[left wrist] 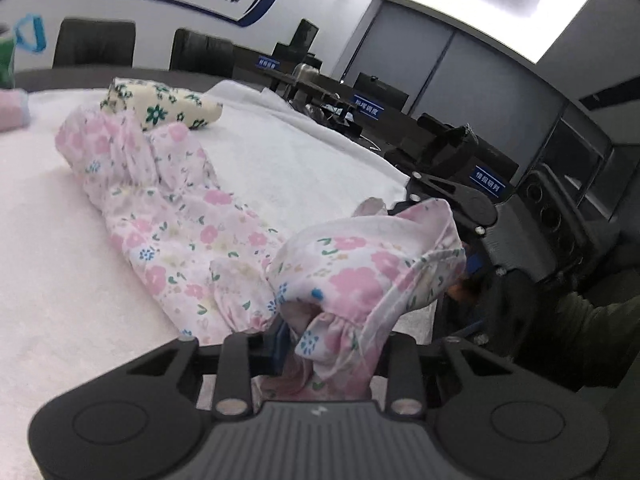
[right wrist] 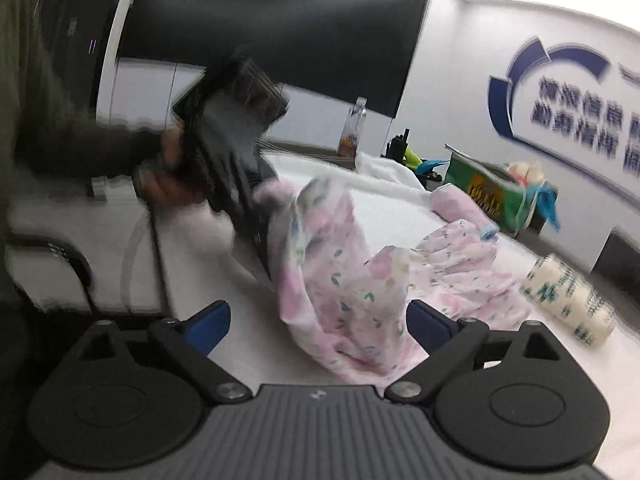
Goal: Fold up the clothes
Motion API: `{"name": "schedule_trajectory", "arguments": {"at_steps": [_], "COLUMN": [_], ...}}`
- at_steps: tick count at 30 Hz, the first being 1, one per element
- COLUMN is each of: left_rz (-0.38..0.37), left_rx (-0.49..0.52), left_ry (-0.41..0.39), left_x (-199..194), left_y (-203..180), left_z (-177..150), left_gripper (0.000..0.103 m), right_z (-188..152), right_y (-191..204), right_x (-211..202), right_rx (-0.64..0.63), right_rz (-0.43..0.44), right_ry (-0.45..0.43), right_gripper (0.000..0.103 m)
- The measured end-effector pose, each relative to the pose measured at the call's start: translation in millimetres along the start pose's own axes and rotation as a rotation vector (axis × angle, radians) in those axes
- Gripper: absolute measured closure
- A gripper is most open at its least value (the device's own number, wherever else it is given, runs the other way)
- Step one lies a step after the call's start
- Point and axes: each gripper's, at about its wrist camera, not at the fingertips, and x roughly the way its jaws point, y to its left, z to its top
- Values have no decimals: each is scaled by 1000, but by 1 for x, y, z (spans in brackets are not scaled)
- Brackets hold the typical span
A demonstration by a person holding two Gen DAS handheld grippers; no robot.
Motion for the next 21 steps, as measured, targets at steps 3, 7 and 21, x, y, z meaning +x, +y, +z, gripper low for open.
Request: {"name": "schedule_trajectory", "arguments": {"at_steps": [3, 7, 21], "left_rz": [7, 2, -97], "left_rx": [19, 35, -391], "left_ry": [25, 48, -44], "left_x": [1, -2, -8], "left_y": [-4, -8, 36], "left_z": [1, -3, -7], "left_gripper": [81, 86, 80], "right_z": [3, 8, -29], "right_y": [-5, -22, -89], "right_x": [16, 30, 39], "right_rx": [-52, 24, 727], "right_rz": [3, 161, 448], "right_ry": [-11, 28, -15], "right_gripper": [34, 72, 89]}}
